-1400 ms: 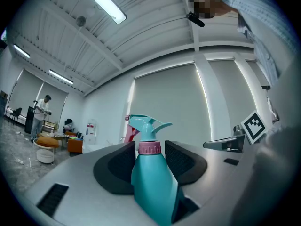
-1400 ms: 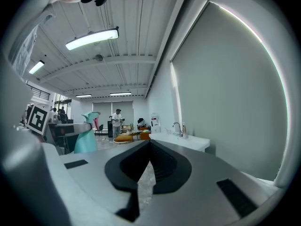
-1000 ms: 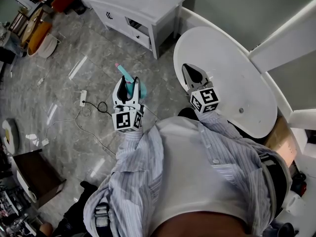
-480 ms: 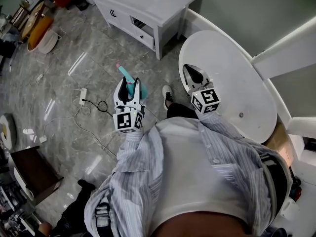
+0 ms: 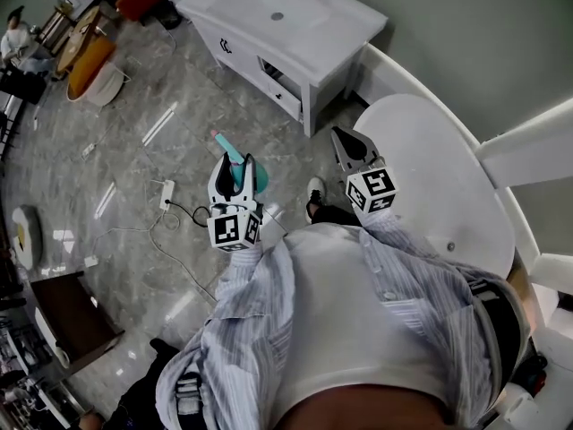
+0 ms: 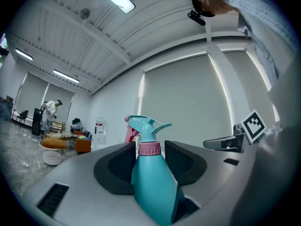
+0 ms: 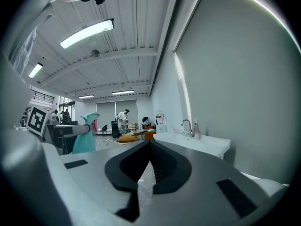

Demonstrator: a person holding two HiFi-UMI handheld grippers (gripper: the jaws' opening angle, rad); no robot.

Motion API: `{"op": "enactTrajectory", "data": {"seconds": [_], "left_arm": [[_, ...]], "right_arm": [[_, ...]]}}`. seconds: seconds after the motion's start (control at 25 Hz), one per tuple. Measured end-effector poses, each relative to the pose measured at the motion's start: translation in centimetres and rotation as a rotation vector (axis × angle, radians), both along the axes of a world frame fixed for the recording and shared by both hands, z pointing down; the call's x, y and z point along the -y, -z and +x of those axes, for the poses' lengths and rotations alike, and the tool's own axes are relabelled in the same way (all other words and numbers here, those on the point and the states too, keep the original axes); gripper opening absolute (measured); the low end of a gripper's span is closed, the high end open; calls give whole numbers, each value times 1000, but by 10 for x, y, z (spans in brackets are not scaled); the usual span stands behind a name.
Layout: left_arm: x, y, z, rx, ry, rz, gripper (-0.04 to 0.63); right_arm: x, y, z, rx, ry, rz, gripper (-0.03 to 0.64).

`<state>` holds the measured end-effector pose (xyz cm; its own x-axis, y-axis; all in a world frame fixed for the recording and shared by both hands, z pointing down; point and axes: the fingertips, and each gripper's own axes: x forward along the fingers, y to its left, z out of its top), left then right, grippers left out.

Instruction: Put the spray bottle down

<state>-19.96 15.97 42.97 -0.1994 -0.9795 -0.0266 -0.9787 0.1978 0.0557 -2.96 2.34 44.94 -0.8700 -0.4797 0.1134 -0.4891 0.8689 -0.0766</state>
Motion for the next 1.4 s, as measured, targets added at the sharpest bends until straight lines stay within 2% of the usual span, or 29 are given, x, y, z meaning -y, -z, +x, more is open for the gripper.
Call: {"op": "enactTrajectory", "data": {"seconds": [0.32,0.52,0.84,1.12,1.4], "left_arm": [[167,20,-44,5,-66,-5,189],[243,35,-45,40,-132,-8,189],[310,17,-32,19,-223,-39,187],[351,2,-48,-8,-301,-51,187],[402,-18,-71,-6,-448,-55,184]], "right_arm": [[158,3,-35,34,-53,-20,15],[219,6,-38,38,-81,-24,15],[263,-11,-32,20,-133,-74,15],[286,-20,-47,-7,-199,-87,15],[316,-25,-71,-9,-335,-65,15]]}}
